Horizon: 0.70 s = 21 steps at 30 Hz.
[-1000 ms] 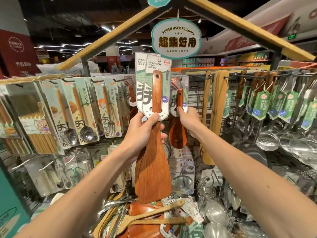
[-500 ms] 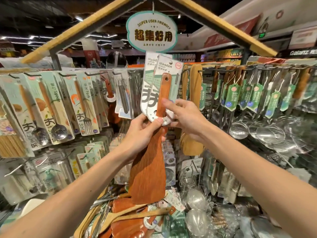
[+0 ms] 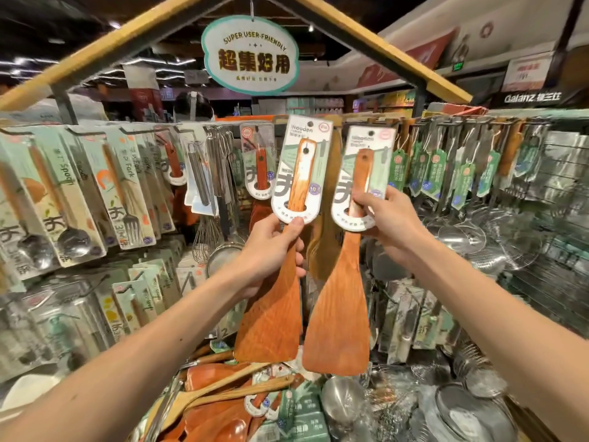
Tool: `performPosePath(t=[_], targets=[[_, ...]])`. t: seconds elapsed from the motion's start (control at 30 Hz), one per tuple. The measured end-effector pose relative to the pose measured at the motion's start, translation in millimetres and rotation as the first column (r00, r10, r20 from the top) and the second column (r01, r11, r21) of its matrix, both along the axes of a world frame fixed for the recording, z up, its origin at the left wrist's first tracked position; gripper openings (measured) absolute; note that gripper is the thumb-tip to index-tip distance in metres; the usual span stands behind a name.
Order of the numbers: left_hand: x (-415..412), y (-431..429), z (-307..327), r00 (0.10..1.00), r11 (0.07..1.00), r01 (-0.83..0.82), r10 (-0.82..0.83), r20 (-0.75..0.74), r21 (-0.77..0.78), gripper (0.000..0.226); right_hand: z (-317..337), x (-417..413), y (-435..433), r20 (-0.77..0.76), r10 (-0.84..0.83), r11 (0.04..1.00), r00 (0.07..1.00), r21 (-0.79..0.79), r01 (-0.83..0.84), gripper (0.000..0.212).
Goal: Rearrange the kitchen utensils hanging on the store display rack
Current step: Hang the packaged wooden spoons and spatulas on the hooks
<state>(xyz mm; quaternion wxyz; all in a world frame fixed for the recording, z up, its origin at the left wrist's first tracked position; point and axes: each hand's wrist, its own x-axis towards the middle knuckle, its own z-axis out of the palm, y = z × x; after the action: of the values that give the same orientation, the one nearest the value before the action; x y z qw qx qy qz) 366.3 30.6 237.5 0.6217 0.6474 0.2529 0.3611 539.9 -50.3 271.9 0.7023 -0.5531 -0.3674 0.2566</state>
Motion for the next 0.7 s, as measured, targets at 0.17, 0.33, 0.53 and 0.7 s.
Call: performPosePath(t=[0.17, 0.33, 0.53, 0.7], targets=[[-4.7, -4.0, -8.5, 0.999, 0.994, -0.044, 0.042, -0.022, -0.097, 0.014, -31.7, 7.8, -4.1, 0.025, -0.006, 0.999, 1.0, -0.041, 0.007, 0.015], [-13.7, -4.6, -26.9, 0.996, 0.98, -0.08, 0.071, -0.058, -0.184, 0.034, -72.1, 0.3, -2.8, 0.074, 0.02, 0.996, 0.997, -0.088, -0.013, 0.012], [-23.5, 3.8, -45.1, 0.992, 0.959, -0.121, 0.109, -0.062, -0.256, 0.044, -94.9, -7.3, -0.4, 0.001, 0.095, 0.991, 0.995, -0.09, -0.095, 0.02], [-25.4, 0.2, -66.2, 0.99, 0.965, -0.138, 0.133, -0.036, -0.224, 0.02, -107.2, -23.3, -1.5, 0.042, 0.139, 0.984, 0.989, -0.117, -0.133, 0.025]])
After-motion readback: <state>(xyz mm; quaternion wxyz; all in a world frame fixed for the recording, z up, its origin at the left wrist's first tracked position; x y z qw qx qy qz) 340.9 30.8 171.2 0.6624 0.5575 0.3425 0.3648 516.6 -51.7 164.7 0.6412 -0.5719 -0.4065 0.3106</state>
